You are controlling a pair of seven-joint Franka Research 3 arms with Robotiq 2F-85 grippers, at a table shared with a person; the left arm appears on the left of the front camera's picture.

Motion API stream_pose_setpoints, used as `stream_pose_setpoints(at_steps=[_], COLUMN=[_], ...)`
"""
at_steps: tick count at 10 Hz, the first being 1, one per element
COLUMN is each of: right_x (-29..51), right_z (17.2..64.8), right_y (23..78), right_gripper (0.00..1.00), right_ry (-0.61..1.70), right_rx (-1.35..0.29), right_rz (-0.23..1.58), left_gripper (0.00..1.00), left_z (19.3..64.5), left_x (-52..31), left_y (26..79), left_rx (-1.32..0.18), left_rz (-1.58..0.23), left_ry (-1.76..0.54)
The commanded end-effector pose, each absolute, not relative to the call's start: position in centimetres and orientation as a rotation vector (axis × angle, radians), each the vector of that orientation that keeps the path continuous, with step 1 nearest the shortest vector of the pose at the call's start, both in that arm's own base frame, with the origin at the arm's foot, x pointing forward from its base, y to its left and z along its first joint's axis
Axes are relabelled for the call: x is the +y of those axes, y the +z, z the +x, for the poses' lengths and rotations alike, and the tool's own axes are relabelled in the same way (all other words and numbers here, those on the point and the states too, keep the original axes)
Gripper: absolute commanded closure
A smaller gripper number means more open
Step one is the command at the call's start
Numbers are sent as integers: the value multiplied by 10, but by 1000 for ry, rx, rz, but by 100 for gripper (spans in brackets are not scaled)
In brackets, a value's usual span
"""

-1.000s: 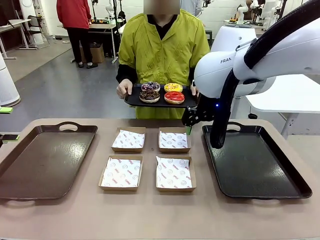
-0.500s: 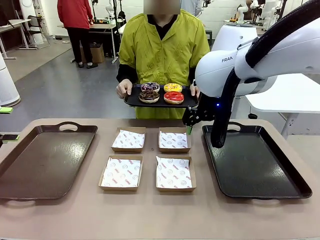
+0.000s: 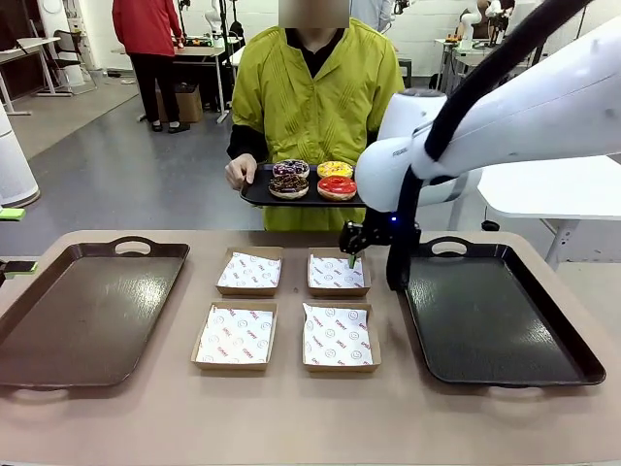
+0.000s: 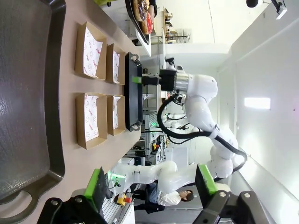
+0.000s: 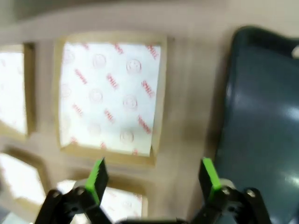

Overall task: Individually package the donuts and arrange them on the tray.
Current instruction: Pick up one Paper togo box.

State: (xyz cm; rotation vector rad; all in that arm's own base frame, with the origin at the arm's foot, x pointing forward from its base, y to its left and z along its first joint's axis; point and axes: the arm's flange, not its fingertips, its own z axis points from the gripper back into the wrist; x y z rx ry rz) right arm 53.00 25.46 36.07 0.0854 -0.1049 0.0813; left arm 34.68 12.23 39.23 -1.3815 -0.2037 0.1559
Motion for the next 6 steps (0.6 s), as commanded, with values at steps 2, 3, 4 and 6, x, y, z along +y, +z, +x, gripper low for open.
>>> stream_pose_setpoints(at_steps=[2,3,4,6], right_x=[276,278,278,274], right_z=[571,578,581,584], right_y=[345,339,335,332], right_gripper=[0,0,0,56], right_ry=[53,56,54,55], right_rx=[-145,-150,-143,-122], right_rz=[54,45,41,40], left_gripper=[0,0,0,0], left_z=[347,347,347,347], left_x=[122,122,122,122], left_y=[393,393,393,393], left_rx=[-223,-223,-223,-223], left_rz=[-1395,-1395,-1395,-1395], left_ry=[158,158,158,158])
